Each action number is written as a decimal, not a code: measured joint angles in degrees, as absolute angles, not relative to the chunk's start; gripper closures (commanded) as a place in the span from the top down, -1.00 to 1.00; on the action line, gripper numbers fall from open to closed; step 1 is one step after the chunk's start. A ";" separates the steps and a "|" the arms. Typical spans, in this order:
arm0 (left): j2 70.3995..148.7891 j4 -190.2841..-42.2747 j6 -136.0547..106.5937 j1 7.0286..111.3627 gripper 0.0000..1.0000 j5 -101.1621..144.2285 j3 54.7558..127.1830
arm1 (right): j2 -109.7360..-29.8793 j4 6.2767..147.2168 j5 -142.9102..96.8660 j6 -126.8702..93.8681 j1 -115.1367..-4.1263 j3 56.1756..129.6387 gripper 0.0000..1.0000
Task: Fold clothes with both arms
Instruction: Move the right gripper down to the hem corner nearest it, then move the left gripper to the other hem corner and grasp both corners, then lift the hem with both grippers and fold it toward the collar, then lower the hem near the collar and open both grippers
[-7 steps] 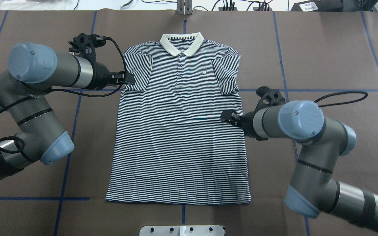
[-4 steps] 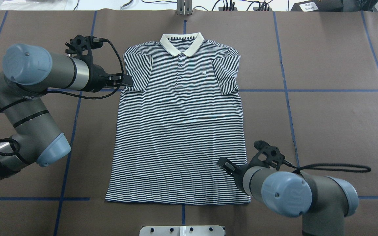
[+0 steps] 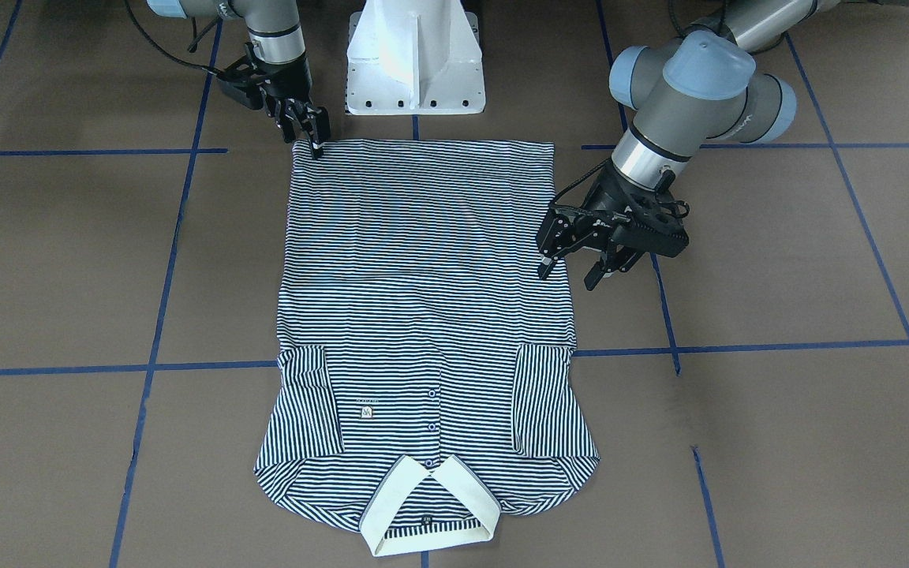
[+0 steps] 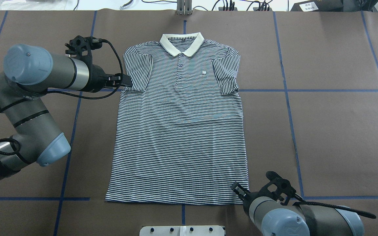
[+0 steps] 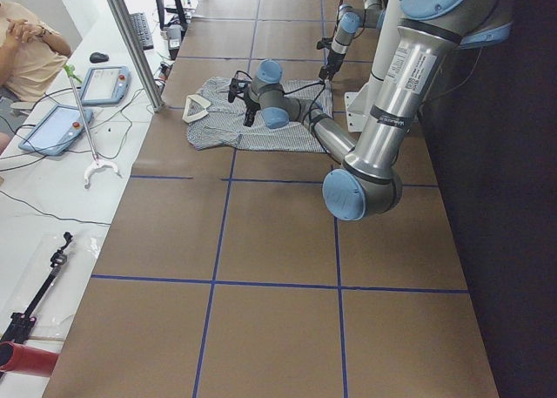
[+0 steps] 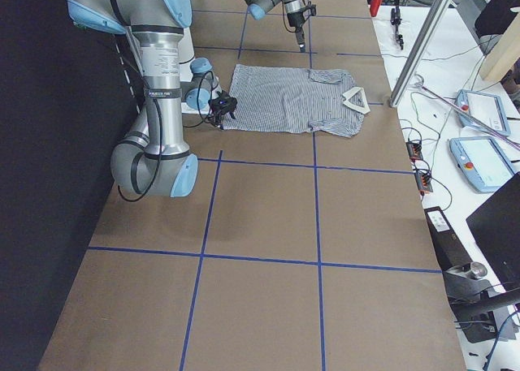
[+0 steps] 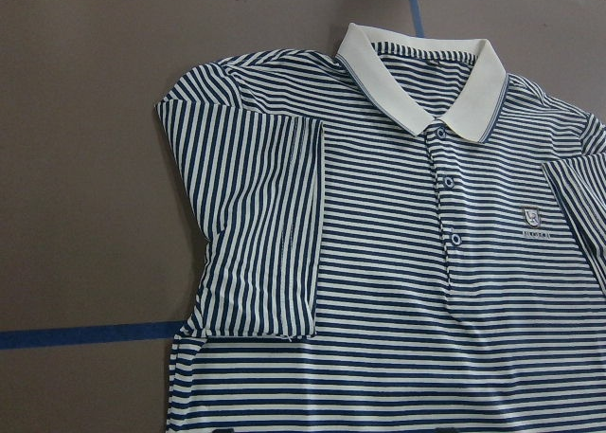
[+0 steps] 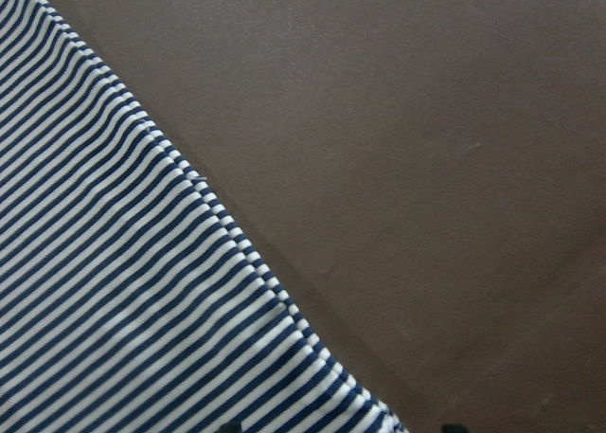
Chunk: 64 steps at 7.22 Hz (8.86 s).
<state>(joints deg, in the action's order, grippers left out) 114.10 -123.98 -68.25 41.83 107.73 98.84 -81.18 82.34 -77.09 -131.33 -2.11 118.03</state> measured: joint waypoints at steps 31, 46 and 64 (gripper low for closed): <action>97.73 -98.27 -102.49 5.39 -0.44 84.40 118.57 | -84.47 82.44 -76.81 -131.92 -0.48 123.76 -1.00; 102.64 -95.64 -96.48 17.60 -1.00 90.41 125.41 | -81.66 82.46 -79.09 -114.30 -15.91 124.09 -1.00; 126.81 -125.17 -73.41 42.23 -0.44 87.68 73.49 | -42.11 69.57 -91.08 -95.70 -44.01 64.00 -0.03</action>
